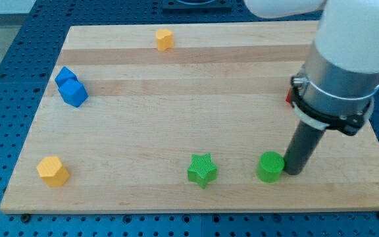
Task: Push the green circle into the green star
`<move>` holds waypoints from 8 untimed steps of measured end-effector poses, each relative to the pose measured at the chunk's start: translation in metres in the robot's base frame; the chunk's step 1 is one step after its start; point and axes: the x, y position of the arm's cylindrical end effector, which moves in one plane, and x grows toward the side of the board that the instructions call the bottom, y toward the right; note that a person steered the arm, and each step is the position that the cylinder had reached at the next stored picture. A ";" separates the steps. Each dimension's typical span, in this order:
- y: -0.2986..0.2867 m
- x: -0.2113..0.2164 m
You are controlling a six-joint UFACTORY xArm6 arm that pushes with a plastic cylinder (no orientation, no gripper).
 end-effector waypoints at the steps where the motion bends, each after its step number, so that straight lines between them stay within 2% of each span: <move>1: -0.022 0.000; 5: -0.087 -0.008; 6: -0.089 -0.052; 7: -0.122 -0.106; 8: -0.168 -0.140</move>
